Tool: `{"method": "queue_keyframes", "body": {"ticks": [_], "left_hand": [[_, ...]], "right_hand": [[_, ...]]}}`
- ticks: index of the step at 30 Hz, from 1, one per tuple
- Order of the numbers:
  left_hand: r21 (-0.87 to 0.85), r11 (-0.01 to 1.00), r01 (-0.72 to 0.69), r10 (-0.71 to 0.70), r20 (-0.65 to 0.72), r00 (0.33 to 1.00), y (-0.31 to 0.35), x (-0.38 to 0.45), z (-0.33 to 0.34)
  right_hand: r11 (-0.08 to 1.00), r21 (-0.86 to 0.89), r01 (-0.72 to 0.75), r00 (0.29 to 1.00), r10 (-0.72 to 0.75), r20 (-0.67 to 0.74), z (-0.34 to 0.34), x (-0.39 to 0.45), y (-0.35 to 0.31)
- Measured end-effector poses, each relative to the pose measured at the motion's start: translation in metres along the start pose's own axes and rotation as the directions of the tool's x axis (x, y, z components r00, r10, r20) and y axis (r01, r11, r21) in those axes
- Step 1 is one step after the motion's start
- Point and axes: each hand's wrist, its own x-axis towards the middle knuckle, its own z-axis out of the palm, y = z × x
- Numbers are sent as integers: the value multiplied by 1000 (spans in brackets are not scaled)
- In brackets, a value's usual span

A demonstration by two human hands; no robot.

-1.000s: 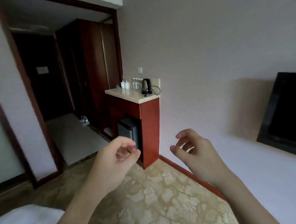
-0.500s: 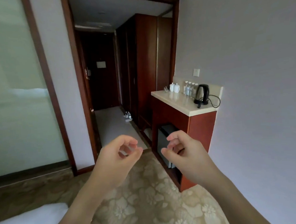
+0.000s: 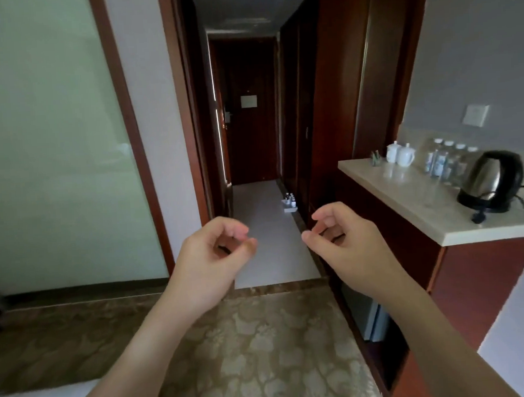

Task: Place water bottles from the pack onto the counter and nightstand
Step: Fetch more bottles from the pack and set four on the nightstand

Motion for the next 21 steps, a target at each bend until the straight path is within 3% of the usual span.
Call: {"method": "queue_keyframes", "body": {"ticks": [7, 21], "left_hand": [[51, 998, 31, -28, -68, 997, -68, 129, 29], [-41, 999, 3, -3, 9, 1000, -247, 464, 94]], "right_hand": [[1000, 26, 3, 999, -4, 54, 24, 147, 71], [999, 8, -37, 999, 36, 29, 106, 467, 212]]}}
